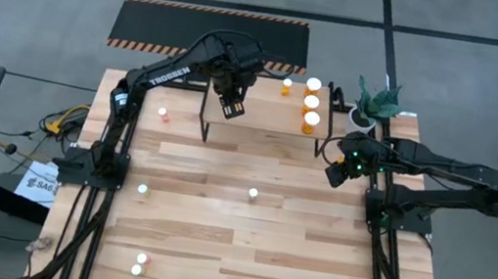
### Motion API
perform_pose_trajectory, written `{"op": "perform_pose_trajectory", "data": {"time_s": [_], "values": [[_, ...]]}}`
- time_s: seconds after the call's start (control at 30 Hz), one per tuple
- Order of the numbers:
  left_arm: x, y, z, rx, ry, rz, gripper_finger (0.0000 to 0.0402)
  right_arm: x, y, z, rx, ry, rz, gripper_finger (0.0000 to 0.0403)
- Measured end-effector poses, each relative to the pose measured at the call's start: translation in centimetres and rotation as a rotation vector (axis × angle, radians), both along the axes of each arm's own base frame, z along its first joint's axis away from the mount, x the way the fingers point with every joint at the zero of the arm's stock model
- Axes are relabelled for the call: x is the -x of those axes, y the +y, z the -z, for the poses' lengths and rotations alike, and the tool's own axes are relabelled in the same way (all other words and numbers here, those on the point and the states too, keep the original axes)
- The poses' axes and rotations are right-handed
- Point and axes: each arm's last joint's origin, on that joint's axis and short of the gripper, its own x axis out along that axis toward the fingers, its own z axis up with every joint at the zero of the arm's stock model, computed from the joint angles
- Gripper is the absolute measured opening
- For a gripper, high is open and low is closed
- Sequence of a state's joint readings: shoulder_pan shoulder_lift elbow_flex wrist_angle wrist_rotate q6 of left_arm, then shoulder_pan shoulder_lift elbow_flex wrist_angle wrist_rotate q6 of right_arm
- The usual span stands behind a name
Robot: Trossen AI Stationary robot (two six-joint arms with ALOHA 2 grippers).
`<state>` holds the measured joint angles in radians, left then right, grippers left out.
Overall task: Pick and place medicine bottles onto shelf by color
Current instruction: Put the bottom small orange pill bottle on the shelf aligned with the other small orange pill bottle
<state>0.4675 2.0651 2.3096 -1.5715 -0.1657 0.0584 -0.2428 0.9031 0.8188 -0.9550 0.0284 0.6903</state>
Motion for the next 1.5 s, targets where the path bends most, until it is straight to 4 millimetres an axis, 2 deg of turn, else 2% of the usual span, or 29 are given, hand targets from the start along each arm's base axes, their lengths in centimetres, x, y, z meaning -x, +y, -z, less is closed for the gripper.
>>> {"op": "perform_pose_trajectory", "data": {"time_s": [0.47, 0.8, 1.37, 1.5], "values": [[-0.1, -0.1, 0.1, 0.017, 0.003, 0.068, 0.0103, 0.0, 0.0, 0.0, 0.001, 0.001, -0.008, 0.0238], [-0.1, -0.3, 1.6, 0.069, 0.048, 0.078, 0.0103, 0.0, 0.0, 0.0, 0.003, 0.001, -0.010, 0.0238], [-0.2, -0.3, 1.5, 0.039, 0.061, 0.071, 0.0103, 0.0, 0.0, 0.0, 0.007, 0.003, -0.018, 0.0238], [-0.2, -0.3, 1.5, 0.038, 0.062, 0.074, 0.0115, 0.0, 0.0, 0.0, 0.008, 0.004, -0.020, 0.0238]]}}
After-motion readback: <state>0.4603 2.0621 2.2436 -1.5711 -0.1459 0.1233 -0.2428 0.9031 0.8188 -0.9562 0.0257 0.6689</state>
